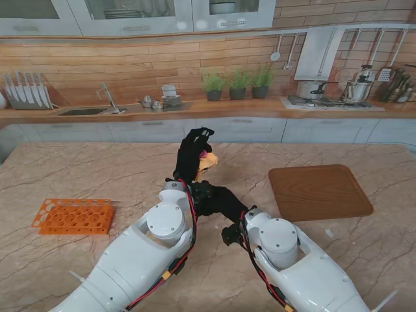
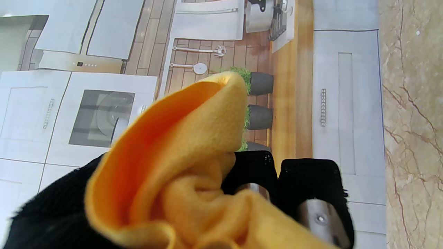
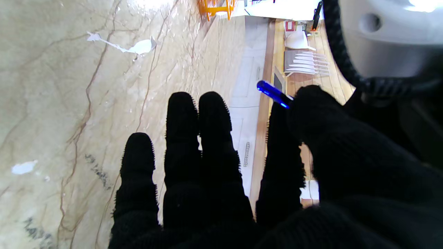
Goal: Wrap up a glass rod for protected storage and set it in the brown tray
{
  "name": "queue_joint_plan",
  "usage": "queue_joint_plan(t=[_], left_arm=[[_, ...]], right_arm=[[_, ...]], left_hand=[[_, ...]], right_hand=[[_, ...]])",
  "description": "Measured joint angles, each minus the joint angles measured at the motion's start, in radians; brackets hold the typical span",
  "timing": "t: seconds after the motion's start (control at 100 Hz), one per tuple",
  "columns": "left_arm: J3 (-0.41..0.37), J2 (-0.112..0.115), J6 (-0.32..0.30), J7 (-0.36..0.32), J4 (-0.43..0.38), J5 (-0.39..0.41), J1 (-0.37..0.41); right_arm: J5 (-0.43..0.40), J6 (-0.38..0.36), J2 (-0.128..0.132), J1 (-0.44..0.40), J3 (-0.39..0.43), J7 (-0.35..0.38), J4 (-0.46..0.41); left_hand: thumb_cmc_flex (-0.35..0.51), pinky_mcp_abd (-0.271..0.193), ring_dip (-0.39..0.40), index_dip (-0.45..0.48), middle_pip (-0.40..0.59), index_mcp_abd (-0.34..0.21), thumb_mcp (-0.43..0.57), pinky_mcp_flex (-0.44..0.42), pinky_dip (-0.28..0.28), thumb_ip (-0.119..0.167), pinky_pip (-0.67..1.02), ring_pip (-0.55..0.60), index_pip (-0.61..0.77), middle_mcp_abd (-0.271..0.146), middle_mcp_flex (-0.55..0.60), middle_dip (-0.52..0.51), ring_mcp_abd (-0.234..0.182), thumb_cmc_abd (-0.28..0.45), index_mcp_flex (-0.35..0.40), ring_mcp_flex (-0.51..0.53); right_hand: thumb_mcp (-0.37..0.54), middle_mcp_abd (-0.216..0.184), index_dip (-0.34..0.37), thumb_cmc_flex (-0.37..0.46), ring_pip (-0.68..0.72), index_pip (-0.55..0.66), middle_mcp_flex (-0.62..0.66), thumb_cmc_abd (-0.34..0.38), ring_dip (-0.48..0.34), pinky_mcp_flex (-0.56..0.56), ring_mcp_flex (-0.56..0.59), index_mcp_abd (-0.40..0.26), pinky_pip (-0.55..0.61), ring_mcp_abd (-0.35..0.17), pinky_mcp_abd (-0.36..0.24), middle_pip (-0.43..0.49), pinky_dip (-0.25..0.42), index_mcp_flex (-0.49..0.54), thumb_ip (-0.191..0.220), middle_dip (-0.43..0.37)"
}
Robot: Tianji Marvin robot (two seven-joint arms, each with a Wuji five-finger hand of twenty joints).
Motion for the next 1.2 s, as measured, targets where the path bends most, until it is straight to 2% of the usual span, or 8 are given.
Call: queue_joint_plan(t=[0.2, 0.23, 0.36, 0.44, 0.67, 0.94, 1.06, 1.2], left_arm=[[0.001, -0.003, -0.011, 0.011, 0.003, 0.007, -0.001], [0.001, -0.004, -0.013, 0.012, 0.004, 0.009, -0.001], [0.003, -0.006, -0.022, 0.018, 0.008, 0.014, -0.003], [0.003, -0.007, -0.024, 0.022, 0.009, 0.014, -0.003], [0.006, -0.011, -0.033, 0.032, 0.014, 0.019, -0.004], [0.007, -0.015, -0.04, 0.041, 0.021, 0.029, -0.006], [0.007, -0.016, -0.041, 0.046, 0.022, 0.032, -0.006], [0.006, -0.016, -0.036, 0.047, 0.022, 0.039, -0.006]], right_arm=[[0.0, 0.006, -0.008, -0.002, 0.0, -0.029, -0.004], [0.0, 0.007, -0.009, -0.002, -0.001, -0.034, -0.005], [-0.001, 0.01, -0.012, -0.003, -0.001, -0.043, -0.009], [0.0, 0.01, -0.012, -0.003, -0.001, -0.039, -0.01], [0.005, -0.003, -0.01, -0.003, -0.003, -0.017, -0.009], [0.014, -0.006, -0.011, -0.004, -0.001, -0.03, -0.009], [0.014, -0.008, -0.013, -0.006, -0.001, -0.044, -0.01], [-0.004, -0.019, -0.016, -0.008, 0.0, -0.065, -0.01]], left_hand=[[0.0, 0.001, 0.0, 0.0, 0.0, 0.0, 0.004, 0.0, 0.0, 0.0, 0.0, 0.0, 0.012, 0.0, 0.0, 0.0, 0.0, 0.0, 0.0, 0.0], [-0.001, 0.001, 0.0, 0.0, 0.0, 0.0, 0.015, 0.0, 0.0, -0.01, 0.0, 0.0, 0.012, 0.0, 0.0, 0.0, 0.0, 0.0, 0.0, 0.0], [-0.001, 0.001, 0.0, 0.0, 0.001, -0.008, 0.013, 0.0, -0.001, -0.01, 0.0, 0.0, 0.015, -0.001, 0.0, 0.0, 0.001, 0.0, 0.0, 0.0], [-0.012, 0.003, 0.0, 0.0, 0.004, -0.008, 0.018, 0.0, -0.001, -0.01, 0.0, 0.0, 0.025, -0.001, 0.0, 0.0, 0.002, 0.0, 0.0, 0.0], [-0.012, 0.011, 0.0, 0.0, 0.011, -0.012, 0.024, 0.0, -0.001, -0.019, 0.0, 0.0, 0.029, -0.001, 0.0, 0.0, 0.01, 0.0, 0.0, 0.0], [-0.012, 0.012, 0.0, 0.0, 0.021, -0.012, 0.034, 0.0, -0.003, -0.019, 0.0, 0.0, 0.038, -0.002, 0.0, 0.001, 0.012, 0.0, 0.0, 0.0], [-0.012, 0.03, 0.0, -0.001, 0.021, -0.013, 0.034, 0.0, -0.077, -0.019, 0.0, -0.026, 0.038, -0.002, 0.0, 0.001, 0.034, 0.0, 0.0, 0.0], [-0.012, 0.078, 0.01, 0.0, -0.005, -0.014, 0.034, -0.046, -0.273, -0.019, 0.0, -0.118, 0.038, 0.004, -0.047, -0.013, 0.096, 0.0, 0.0, -0.06]], right_hand=[[-0.011, -0.012, -0.02, 0.034, 0.058, 0.003, 0.083, -0.001, 0.021, 0.006, 0.033, 0.013, 0.016, 0.003, 0.011, 0.023, 0.0, 0.032, -0.014, 0.01], [-0.011, -0.012, -0.02, 0.034, 0.068, 0.003, 0.083, -0.001, 0.022, 0.006, 0.033, 0.014, 0.022, 0.003, 0.011, 0.024, 0.0, 0.032, -0.014, 0.01], [0.013, -0.012, -0.02, 0.025, 0.079, 0.003, 0.079, -0.003, 0.03, 0.006, 0.033, 0.026, 0.041, 0.003, 0.011, 0.032, 0.0, 0.02, -0.006, 0.011], [0.025, -0.012, -0.02, 0.019, 0.081, 0.003, 0.053, -0.033, 0.03, 0.004, 0.026, 0.026, 0.048, 0.003, 0.011, 0.036, 0.0, -0.006, -0.002, 0.011], [0.036, -0.012, -0.019, 0.0, 0.081, 0.004, 0.04, -0.033, 0.03, -0.005, 0.025, 0.025, 0.05, 0.003, 0.011, 0.036, 0.0, -0.019, -0.001, 0.012], [-0.011, -0.016, -0.037, 0.035, 0.095, 0.013, 0.118, 0.035, 0.03, 0.002, 0.069, 0.035, 0.058, 0.005, 0.012, 0.036, -0.001, 0.044, -0.011, 0.012], [-0.012, -0.026, -0.037, 0.046, 0.121, 0.013, 0.172, 0.034, 0.031, 0.024, 0.112, 0.053, 0.073, 0.005, 0.012, 0.037, -0.001, 0.065, -0.013, 0.011], [-0.012, -0.029, -0.051, 0.057, 0.139, 0.013, 0.202, 0.034, 0.035, 0.036, 0.137, 0.073, 0.092, 0.006, 0.013, 0.037, -0.002, 0.079, -0.013, 0.011]])
